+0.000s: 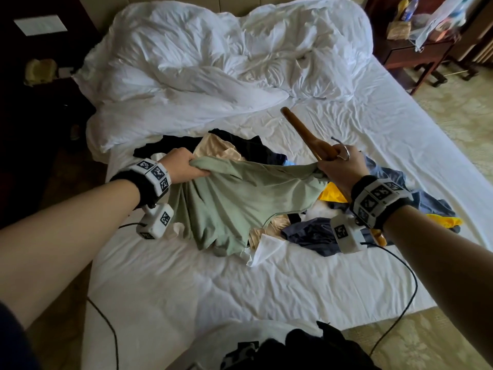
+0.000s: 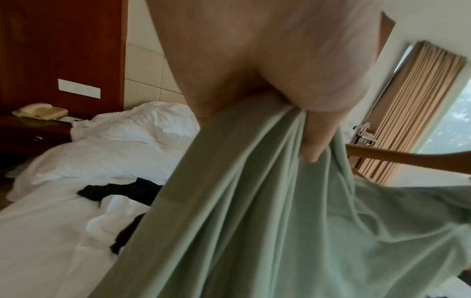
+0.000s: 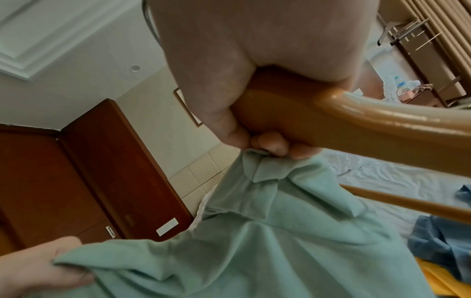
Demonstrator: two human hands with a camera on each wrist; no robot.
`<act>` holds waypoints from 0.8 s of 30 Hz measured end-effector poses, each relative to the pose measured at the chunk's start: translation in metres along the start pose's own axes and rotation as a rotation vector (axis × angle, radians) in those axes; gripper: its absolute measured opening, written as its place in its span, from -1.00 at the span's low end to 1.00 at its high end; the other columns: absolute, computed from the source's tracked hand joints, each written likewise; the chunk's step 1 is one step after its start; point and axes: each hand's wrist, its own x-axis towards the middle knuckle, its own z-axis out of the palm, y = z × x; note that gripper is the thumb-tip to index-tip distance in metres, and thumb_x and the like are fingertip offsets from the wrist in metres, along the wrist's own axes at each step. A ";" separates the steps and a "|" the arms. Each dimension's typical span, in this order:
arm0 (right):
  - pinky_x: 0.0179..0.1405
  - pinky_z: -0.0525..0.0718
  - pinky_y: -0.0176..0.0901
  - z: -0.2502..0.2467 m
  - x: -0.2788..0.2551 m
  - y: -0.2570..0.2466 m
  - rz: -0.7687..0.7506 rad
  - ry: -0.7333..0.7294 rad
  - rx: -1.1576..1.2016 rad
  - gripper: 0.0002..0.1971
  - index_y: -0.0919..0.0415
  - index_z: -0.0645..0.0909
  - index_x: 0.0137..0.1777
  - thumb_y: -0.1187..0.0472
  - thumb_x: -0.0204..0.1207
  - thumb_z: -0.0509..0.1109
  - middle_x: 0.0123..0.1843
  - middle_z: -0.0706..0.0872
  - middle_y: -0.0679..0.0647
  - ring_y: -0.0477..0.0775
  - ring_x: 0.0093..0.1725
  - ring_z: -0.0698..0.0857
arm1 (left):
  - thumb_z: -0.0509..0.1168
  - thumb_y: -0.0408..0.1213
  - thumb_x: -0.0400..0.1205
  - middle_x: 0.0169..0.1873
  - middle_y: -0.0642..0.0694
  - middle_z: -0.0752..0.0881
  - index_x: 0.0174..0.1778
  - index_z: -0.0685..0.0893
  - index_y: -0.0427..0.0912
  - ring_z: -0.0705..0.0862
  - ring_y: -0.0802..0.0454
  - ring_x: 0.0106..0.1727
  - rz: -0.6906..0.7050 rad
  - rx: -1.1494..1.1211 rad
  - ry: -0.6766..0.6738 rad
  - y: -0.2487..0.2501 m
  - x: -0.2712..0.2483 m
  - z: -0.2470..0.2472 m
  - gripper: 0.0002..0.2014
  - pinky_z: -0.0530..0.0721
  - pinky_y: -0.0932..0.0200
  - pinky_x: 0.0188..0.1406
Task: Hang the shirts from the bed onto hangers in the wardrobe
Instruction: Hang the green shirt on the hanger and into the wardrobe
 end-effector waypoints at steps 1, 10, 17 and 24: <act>-0.48 0.46 -0.19 0.002 -0.002 -0.001 -0.011 -0.021 -0.017 -0.89 0.24 0.55 -0.29 0.30 0.36 0.44 -0.41 0.54 0.09 0.11 -0.37 0.56 | 0.53 -0.05 0.52 -0.43 -0.13 0.66 -0.46 0.66 -0.14 0.67 -0.12 -0.24 -0.012 -0.021 0.006 0.007 0.000 0.001 -0.66 0.44 0.17 -0.40; -0.43 0.68 -0.21 0.054 -0.034 -0.055 -0.216 -0.311 0.222 -0.65 0.20 0.59 0.09 0.23 0.38 0.64 -0.30 0.65 0.06 -0.04 -0.45 0.65 | 0.53 -0.27 0.51 -0.04 -0.02 0.75 0.14 0.72 -0.20 0.69 0.06 0.06 0.277 -0.246 -0.189 0.083 -0.009 0.018 -0.70 0.58 0.46 -0.11; -0.24 0.48 -0.07 0.077 -0.034 -0.053 -0.316 -0.349 0.057 -0.72 0.23 0.63 -0.05 0.15 0.35 0.63 -0.21 0.63 -0.01 0.00 -0.23 0.58 | 0.54 -0.46 0.45 -0.20 0.12 0.66 -0.10 0.57 0.06 0.63 0.29 -0.21 0.377 -0.250 -0.168 0.071 -0.016 0.028 -0.64 0.54 0.45 -0.28; -0.31 0.50 -0.15 0.056 -0.025 -0.037 -0.234 -0.245 0.132 -0.81 0.21 0.58 -0.10 0.26 0.42 0.55 -0.30 0.57 -0.07 -0.10 -0.33 0.55 | 0.56 -0.19 0.44 -0.40 0.13 0.49 -0.37 0.42 0.03 0.55 0.03 -0.28 0.186 0.319 -0.182 0.024 -0.024 0.033 -0.63 0.42 0.18 -0.35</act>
